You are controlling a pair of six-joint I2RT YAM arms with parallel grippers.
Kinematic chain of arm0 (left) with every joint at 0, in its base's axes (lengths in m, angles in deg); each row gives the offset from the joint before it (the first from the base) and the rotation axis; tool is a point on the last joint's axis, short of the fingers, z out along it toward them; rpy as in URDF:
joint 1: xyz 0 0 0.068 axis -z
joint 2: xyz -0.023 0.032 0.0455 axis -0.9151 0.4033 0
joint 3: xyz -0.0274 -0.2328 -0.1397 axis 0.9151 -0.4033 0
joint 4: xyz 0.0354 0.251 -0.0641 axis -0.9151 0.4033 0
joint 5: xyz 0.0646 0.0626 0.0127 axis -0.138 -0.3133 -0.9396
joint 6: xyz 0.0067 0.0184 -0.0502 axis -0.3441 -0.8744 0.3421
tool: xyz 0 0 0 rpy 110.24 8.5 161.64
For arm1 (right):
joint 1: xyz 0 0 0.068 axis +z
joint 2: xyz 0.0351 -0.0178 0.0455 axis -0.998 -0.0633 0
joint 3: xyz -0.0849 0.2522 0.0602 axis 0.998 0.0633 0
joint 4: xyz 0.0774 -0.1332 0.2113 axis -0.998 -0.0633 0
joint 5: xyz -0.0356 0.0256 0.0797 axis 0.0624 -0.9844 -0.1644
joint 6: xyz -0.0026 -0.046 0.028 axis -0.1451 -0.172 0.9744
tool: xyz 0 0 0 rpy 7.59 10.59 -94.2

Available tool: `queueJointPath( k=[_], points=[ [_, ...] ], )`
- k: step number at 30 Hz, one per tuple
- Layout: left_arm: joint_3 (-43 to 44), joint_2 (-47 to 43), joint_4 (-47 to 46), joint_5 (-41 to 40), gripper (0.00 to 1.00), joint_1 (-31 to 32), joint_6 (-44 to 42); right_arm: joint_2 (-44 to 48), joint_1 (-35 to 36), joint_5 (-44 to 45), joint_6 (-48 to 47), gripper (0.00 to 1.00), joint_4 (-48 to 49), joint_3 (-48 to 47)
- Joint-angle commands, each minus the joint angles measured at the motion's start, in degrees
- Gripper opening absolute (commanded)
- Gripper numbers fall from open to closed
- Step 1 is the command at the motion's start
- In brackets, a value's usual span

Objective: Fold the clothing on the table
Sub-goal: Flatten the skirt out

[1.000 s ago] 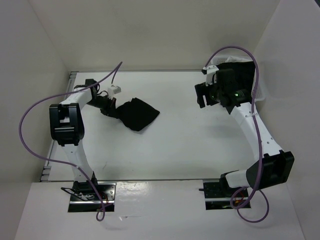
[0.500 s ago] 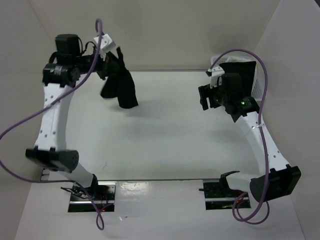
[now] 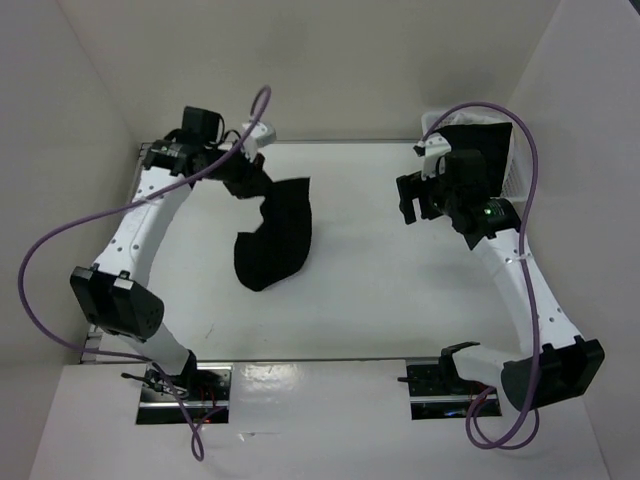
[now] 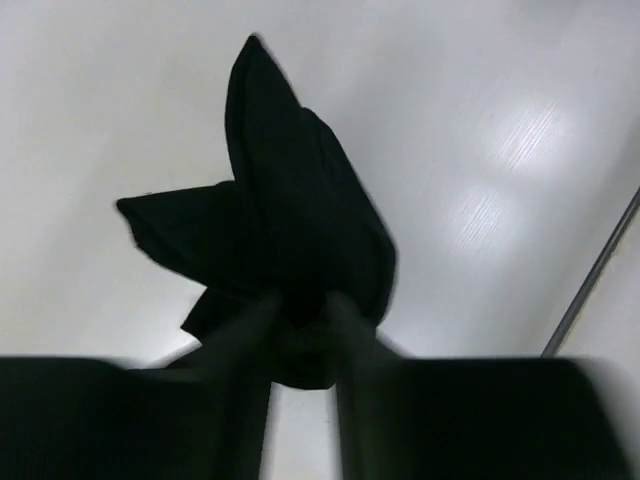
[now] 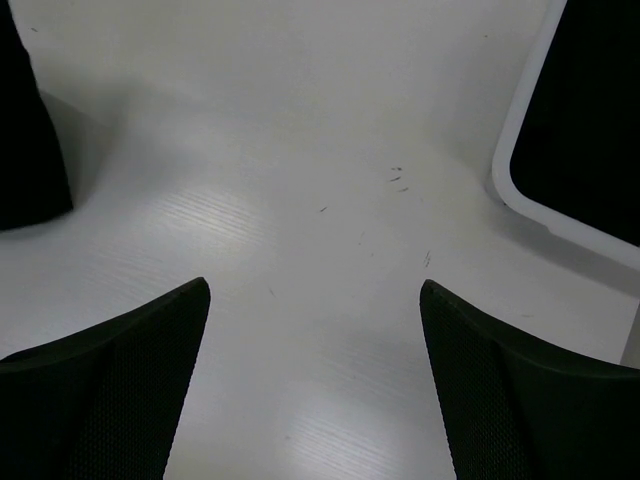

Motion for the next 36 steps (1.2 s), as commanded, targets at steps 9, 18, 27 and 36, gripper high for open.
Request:
queueJointPath(
  k=[9,18,27,36],
  points=[
    [-19.4,-14.2,-15.9,-18.3,0.86,-10.4,8.0,-2.0,0.5,-2.9,0.4,0.9,2.2,-0.3],
    [-27.9,-9.2,-8.8,-2.1,0.86,-15.2,8.7,-21.8,16.3,2.7,0.9,0.91,0.6,-6.7],
    [-32.8,-3.0,-6.8,6.6,0.8,-14.6,0.6,-35.8,17.9,-2.1,1.4,0.91,3.1,-15.1],
    [-32.8,7.9,-11.4,-4.8,0.71,-9.1,6.6,-43.2,20.2,0.4,3.0,0.91,4.6,-19.2]
  ],
)
